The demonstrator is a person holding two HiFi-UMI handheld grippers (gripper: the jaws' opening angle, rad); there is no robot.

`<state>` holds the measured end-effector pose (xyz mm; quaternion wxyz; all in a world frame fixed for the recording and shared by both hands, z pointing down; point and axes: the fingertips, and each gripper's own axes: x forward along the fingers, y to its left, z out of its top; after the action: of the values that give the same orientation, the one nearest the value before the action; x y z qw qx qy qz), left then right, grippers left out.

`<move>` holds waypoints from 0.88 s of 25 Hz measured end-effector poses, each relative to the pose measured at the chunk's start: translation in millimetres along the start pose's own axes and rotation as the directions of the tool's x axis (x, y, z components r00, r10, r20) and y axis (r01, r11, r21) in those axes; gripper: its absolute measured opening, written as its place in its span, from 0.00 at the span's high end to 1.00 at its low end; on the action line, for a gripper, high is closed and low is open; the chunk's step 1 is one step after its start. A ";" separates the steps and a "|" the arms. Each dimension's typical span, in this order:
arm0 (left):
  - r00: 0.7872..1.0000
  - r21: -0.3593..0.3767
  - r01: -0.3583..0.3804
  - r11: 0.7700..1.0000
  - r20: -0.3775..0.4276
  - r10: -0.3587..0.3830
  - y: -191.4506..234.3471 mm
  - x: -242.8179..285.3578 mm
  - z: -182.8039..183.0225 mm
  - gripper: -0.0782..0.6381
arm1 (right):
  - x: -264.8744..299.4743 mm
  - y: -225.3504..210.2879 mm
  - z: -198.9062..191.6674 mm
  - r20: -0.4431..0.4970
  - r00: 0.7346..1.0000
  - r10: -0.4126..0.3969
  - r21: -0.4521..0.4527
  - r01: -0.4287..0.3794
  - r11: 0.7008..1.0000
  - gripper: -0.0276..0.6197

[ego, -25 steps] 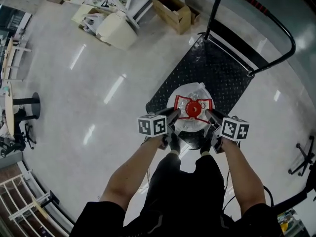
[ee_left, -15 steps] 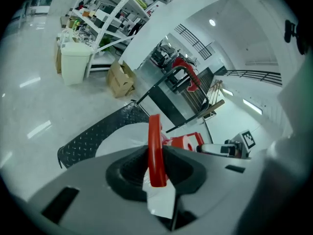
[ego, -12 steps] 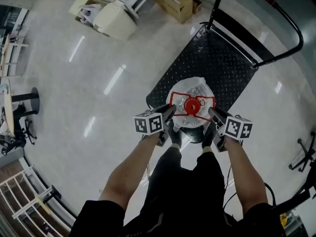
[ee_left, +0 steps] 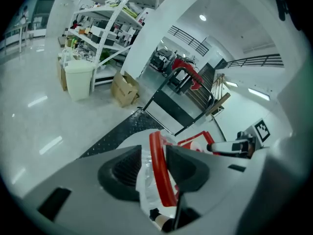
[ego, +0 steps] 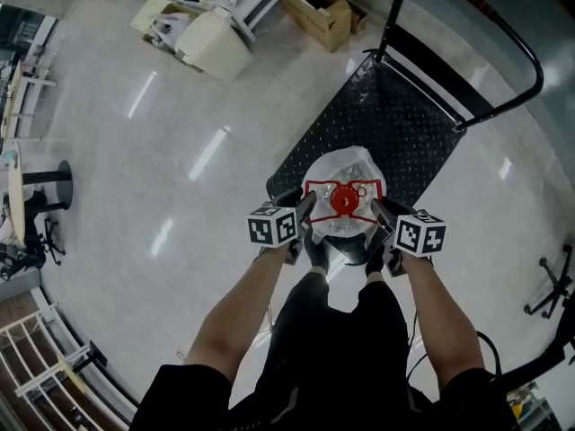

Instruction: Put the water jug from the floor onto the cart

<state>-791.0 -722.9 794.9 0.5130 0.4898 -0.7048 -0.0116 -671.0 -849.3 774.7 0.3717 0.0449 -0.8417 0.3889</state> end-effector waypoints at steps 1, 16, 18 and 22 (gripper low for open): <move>1.000 0.007 -0.012 1.000 0.008 0.012 1.2 -6.2 1.2 0.71 | -2.0 3.0 0.5 -0.004 1.000 0.005 -0.008 -0.005 1.000 0.81; 0.858 0.331 0.104 0.938 0.447 -0.253 -129.5 -210.4 172.4 0.71 | -164.5 149.1 151.6 0.394 0.913 0.109 -0.256 -0.005 0.967 0.78; 0.828 0.405 0.087 0.910 0.478 -0.292 -160.6 -236.7 188.2 0.73 | -191.4 173.9 165.8 0.446 0.886 0.130 -0.317 0.020 0.948 0.92; 0.781 0.490 0.048 0.870 0.524 -0.338 -208.9 -266.5 195.6 0.89 | -231.7 204.7 180.0 0.485 0.855 0.186 -0.420 0.041 0.906 0.95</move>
<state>-794.5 -739.4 404.3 0.1337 0.6377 -0.7566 -0.0547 -685.2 -880.7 418.6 0.1191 0.0345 -0.9742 0.1884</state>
